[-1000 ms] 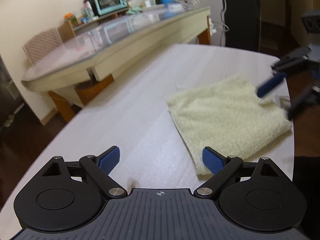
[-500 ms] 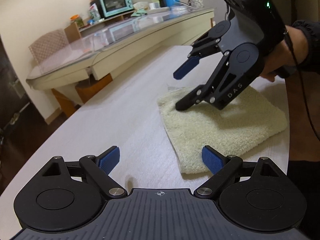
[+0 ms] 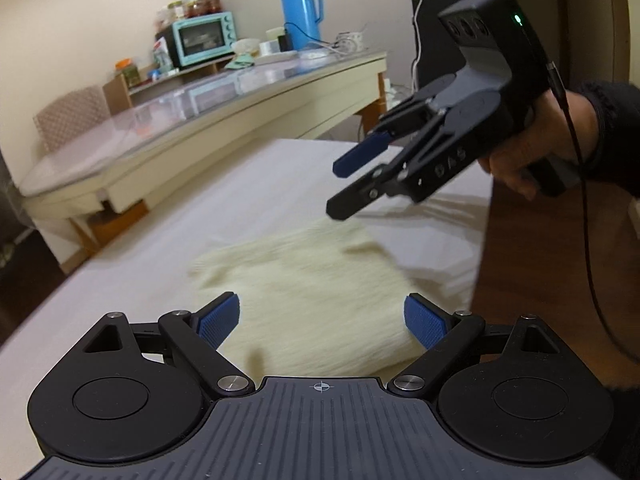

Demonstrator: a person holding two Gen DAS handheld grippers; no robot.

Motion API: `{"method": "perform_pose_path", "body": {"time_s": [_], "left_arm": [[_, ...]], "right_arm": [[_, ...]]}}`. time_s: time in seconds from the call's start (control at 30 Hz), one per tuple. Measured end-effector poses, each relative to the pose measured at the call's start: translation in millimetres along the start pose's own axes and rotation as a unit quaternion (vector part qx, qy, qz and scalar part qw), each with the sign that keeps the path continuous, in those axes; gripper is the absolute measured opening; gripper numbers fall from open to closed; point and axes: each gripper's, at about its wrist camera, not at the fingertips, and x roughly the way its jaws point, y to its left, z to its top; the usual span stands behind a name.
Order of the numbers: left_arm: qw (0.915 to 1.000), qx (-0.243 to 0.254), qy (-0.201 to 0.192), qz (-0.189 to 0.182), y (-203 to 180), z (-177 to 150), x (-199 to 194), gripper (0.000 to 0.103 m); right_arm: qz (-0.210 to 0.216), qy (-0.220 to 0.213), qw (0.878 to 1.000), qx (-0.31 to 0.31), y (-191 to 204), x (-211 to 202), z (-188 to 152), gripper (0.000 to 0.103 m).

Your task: Fold towel

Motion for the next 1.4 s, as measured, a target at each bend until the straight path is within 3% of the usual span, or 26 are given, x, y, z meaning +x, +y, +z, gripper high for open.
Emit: {"method": "perform_pose_path", "body": {"time_s": [0.17,0.57,0.7,0.8,0.9,1.07,1.13,1.2,1.4], "left_arm": [[0.9984,0.045,0.026,0.023,-21,-5,12,0.093],[0.9952,0.034,0.056,0.072,21,-20,-6,0.094],[0.9941,0.008,0.061,0.09,36,-27,-19,0.094],[0.9944,-0.02,0.039,0.096,39,-27,-36,0.093],[0.9941,-0.043,0.022,0.097,36,-25,-43,0.093],[0.9869,-0.139,0.012,0.081,41,-20,-32,0.093],[0.9821,-0.165,0.017,0.089,45,-18,-23,0.087],[0.9769,-0.19,0.022,0.096,49,-17,-18,0.066],[0.9702,-0.211,0.035,0.114,48,-23,-14,0.054]], "right_arm": [[0.012,-0.001,1.0,0.005,-1,-5,-13,0.066],[0.013,0.011,0.998,-0.058,36,10,-18,0.067],[0.008,0.012,0.996,-0.086,52,13,-19,0.065],[0.029,-0.015,0.998,-0.055,53,2,-15,0.062],[0.023,-0.021,0.997,-0.067,57,-4,-13,0.057],[0.03,-0.012,0.998,-0.06,55,-1,-11,0.054],[0.033,-0.013,0.999,-0.033,48,0,-10,0.053],[0.03,-0.016,0.999,-0.016,42,0,-9,0.048],[0.027,-0.014,0.999,-0.01,39,3,-5,0.047]]}}
